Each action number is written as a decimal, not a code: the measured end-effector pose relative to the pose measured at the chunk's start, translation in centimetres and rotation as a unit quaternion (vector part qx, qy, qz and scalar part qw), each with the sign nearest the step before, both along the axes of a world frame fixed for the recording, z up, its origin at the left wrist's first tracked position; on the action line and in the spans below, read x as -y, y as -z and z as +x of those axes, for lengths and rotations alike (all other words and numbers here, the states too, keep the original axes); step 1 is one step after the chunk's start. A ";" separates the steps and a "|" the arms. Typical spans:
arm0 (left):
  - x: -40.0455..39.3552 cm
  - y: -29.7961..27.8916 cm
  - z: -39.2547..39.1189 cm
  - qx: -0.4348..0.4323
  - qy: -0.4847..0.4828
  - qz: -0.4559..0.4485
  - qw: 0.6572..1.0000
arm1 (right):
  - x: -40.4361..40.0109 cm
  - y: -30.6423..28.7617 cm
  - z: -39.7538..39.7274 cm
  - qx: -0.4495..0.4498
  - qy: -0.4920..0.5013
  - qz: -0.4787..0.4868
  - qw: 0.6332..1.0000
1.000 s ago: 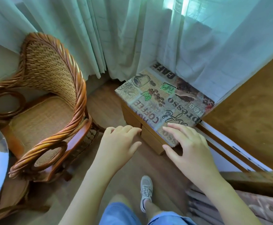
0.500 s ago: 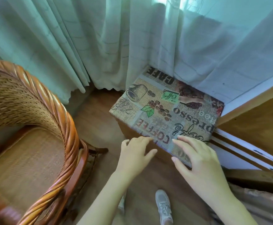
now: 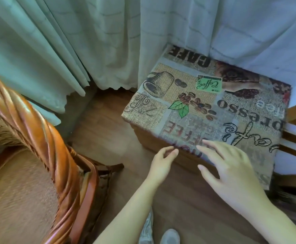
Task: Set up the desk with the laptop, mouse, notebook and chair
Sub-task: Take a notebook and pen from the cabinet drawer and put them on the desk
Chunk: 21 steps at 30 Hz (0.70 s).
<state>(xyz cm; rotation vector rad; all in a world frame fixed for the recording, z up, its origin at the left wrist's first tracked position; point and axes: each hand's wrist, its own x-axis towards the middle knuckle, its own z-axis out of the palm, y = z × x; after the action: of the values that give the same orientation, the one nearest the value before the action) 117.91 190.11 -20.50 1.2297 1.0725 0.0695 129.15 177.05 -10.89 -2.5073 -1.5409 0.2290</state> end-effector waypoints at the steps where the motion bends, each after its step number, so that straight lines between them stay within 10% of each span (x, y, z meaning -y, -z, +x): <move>1: 0.1 1.7 0.4 0.003 -0.046 -0.052 0.998 | -0.1 1.3 0.2 0.007 0.001 0.000 1.000; 8: 2.0 11.6 5.9 0.096 -0.225 -0.275 0.930 | -0.8 8.9 2.0 0.041 0.028 -0.026 0.998; 21: 2.8 13.7 8.7 0.142 -0.282 -0.275 0.908 | -1.3 12.4 3.4 -0.038 0.028 -0.079 0.996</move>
<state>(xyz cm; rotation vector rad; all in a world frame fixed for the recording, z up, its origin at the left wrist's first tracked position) 126.61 187.31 -34.19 0.3613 1.0609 0.3560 132.56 178.33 -23.27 -2.6236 -1.4738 0.4491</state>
